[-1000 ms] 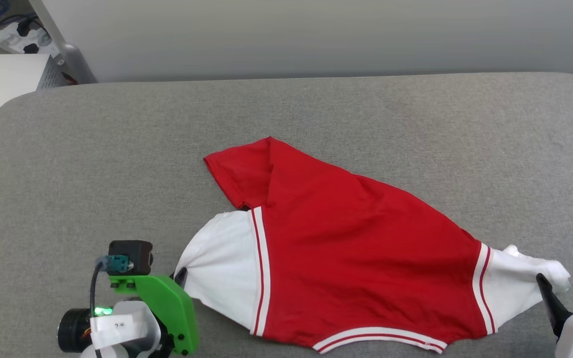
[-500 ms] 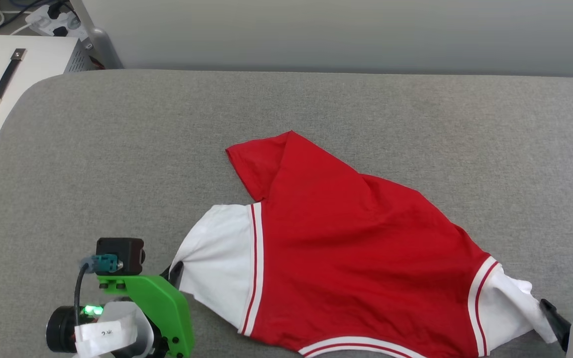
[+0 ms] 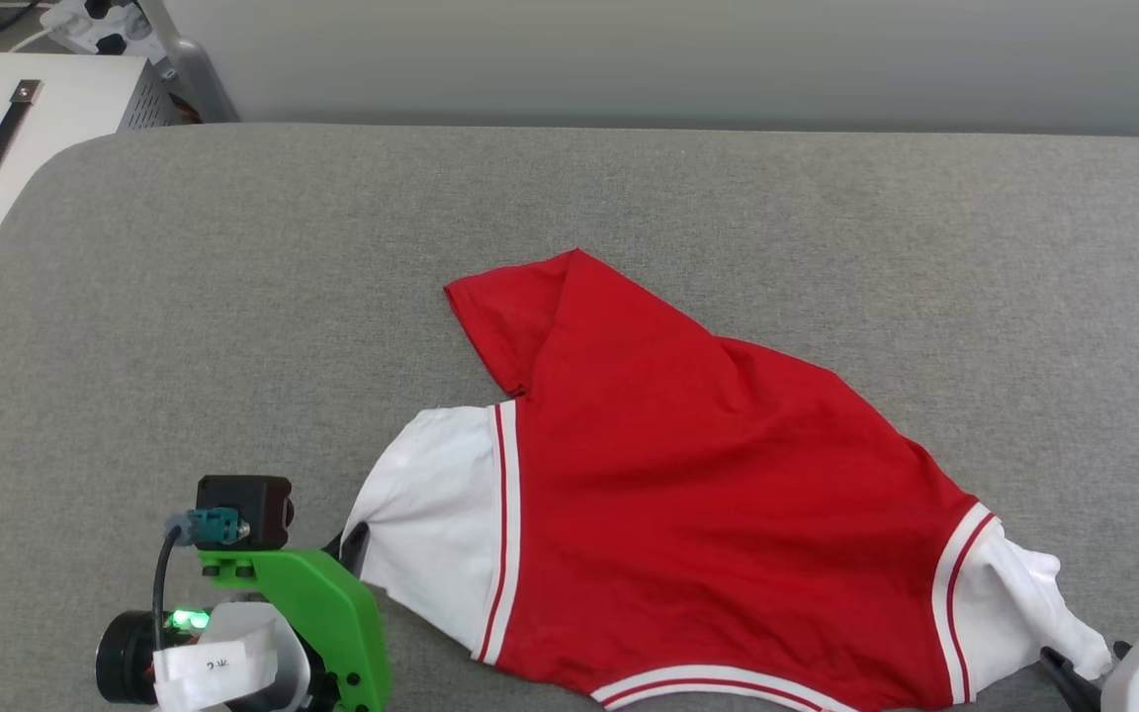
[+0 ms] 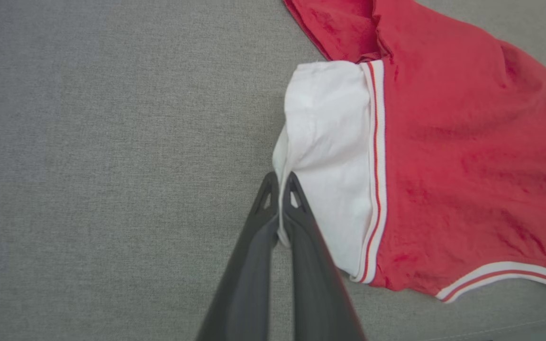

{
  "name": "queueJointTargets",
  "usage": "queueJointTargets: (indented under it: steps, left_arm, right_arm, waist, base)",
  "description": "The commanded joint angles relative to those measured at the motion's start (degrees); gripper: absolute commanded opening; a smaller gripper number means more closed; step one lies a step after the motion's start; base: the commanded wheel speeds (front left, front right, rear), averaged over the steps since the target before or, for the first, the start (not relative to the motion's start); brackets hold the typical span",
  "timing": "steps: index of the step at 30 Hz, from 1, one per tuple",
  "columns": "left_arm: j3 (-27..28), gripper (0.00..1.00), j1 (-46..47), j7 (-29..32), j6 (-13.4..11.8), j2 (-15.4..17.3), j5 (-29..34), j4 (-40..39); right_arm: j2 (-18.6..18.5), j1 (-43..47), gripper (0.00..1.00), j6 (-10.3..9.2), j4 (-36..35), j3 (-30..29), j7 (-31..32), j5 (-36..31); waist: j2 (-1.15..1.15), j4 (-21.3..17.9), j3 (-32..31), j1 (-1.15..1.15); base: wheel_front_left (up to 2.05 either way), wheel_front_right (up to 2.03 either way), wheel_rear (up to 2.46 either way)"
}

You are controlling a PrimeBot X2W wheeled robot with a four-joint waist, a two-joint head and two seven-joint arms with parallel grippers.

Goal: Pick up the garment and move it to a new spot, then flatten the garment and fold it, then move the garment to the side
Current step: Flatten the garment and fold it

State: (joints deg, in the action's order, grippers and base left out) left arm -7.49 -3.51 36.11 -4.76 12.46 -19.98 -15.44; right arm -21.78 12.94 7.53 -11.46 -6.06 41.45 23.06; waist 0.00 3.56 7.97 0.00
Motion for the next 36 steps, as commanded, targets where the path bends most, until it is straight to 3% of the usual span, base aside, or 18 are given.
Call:
queueJointTargets:
  steps: [1, 13, 14, 15, 16, 17, 24, 36]
  left_arm:
    - [-0.2, 0.00, 0.0, 0.1, -0.1, 0.2, 0.1, -0.3]
    - [-1.0, 0.00, 1.2, 0.1, 0.2, 0.8, 0.2, 0.2]
    - [-1.0, 0.00, 1.2, 0.1, 0.2, 0.9, 0.2, 0.3]
    - [-1.0, 0.00, 1.2, 0.1, 0.2, 1.0, 0.2, 0.4]
    - [-0.9, 0.00, 1.1, 0.1, 0.1, 1.1, 0.3, 0.5]
    - [-0.8, 0.00, 1.0, 0.1, 0.1, 1.2, 0.3, 0.6]
    - [-0.4, 0.00, 0.2, -1.1, 0.1, 1.7, 0.0, 1.3]
    - [2.5, 0.00, 1.7, -4.2, 1.7, 4.2, -1.5, -3.3]
  right_arm:
    - [-0.3, -0.7, 1.00, -0.04, 0.7, 0.9, 0.2, -0.5]
    - [-2.5, -6.4, 1.00, -0.04, 11.6, 6.2, -2.6, -2.2]
    - [-2.6, -6.7, 0.77, -0.04, 12.4, 6.4, -2.9, -2.2]
    - [-2.6, -6.9, 0.47, -0.04, 12.9, 6.5, -3.2, -2.2]
    - [-2.7, -7.1, 0.04, -0.04, 13.4, 6.7, -3.4, -2.1]
    - [-2.8, -7.3, 0.00, -0.04, 13.6, 6.7, -3.7, -1.9]
    - [-4.1, -8.2, 0.00, -0.04, 11.4, 5.7, -5.9, 0.1]
    - [-5.5, -9.7, 0.00, -0.04, -1.5, -1.9, -6.3, 5.0]
  waist:
    - [0.00, 0.2, 0.6, 0.00]
    - [0.00, 1.0, 2.5, 0.00]
    - [0.00, 0.9, 2.5, 0.00]
    - [0.00, 0.8, 2.4, 0.00]
    - [0.00, 0.6, 2.2, 0.00]
    - [0.00, 0.4, 2.1, 0.00]
    - [0.00, -2.0, -0.9, 0.00]
    - [0.00, -5.7, -7.2, 0.00]
  base:
    - [0.00, 0.00, 0.00]
    - [0.00, 0.00, 0.00]
    - [0.00, 0.00, 0.00]
    - [0.00, 0.00, 0.00]
    - [0.00, 0.00, 0.00]
    - [0.00, 0.00, 0.00]
    - [0.00, 0.00, 0.00]
    - [0.00, 0.00, 0.00]
